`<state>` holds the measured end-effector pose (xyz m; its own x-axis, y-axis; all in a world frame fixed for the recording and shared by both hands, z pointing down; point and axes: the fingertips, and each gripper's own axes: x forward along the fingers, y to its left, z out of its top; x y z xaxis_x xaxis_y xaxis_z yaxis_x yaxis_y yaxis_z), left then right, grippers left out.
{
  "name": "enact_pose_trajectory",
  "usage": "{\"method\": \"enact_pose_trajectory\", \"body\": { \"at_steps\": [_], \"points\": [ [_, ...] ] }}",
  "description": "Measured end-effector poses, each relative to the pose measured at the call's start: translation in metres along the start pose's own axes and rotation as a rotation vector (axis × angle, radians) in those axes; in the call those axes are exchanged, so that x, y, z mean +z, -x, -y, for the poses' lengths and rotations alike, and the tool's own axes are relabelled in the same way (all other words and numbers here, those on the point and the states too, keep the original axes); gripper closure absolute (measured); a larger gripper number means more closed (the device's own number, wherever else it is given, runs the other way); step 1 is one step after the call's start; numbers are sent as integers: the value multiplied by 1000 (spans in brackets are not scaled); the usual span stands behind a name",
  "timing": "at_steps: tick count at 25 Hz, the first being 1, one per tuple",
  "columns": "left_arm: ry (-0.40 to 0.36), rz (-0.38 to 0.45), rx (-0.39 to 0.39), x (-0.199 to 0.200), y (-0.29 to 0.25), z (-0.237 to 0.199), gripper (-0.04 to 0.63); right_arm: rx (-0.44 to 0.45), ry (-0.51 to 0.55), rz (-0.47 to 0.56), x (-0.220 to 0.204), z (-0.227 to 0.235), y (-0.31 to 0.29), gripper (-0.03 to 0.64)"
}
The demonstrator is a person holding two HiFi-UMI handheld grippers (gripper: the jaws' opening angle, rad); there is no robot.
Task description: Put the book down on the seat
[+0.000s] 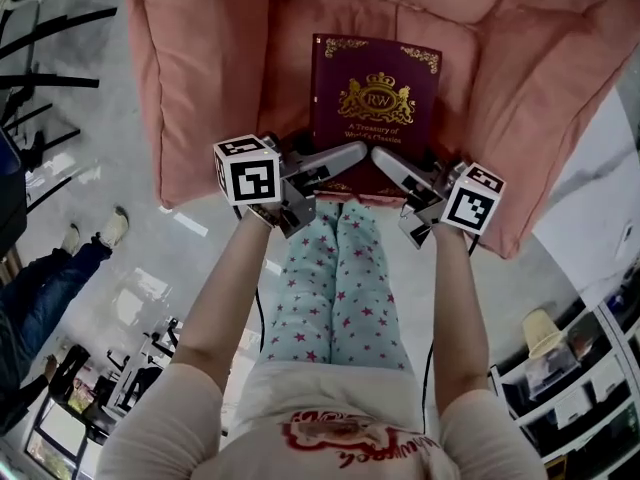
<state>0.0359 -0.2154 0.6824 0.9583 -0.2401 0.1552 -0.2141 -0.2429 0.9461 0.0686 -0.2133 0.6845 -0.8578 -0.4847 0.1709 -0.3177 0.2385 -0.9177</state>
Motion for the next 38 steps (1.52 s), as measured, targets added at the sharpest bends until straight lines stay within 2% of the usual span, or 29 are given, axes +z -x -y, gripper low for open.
{"method": "enact_pose_trajectory", "body": {
  "at_steps": [3,7,11,19,21,24,25,29,33,38],
  "points": [
    [-18,2,32,0,1,3,333,-29,36,6,2,-4,2,331],
    [-50,3,110,-3,0,-9,295,-80,43,12,-2,5,5,330],
    [-78,9,178,-1,3,-10,288,-145,60,13,-1,10,6,305],
    [-187,34,398,4,13,-16,244,-254,101,55,0,15,9,282],
    [-260,33,495,5,17,-18,232,-316,146,64,0,17,12,282],
    [-421,25,682,4,23,-18,230,-431,219,74,-2,20,21,281],
    [-452,24,719,3,24,-17,230,-454,225,76,-2,20,23,281],
    [-455,31,748,0,25,-19,230,-549,263,66,-1,23,25,273],
    [-492,-13,782,0,30,-24,230,-749,487,10,1,19,26,268],
    [-511,14,783,2,36,-22,230,-798,552,7,4,9,29,268]
  ]
}}
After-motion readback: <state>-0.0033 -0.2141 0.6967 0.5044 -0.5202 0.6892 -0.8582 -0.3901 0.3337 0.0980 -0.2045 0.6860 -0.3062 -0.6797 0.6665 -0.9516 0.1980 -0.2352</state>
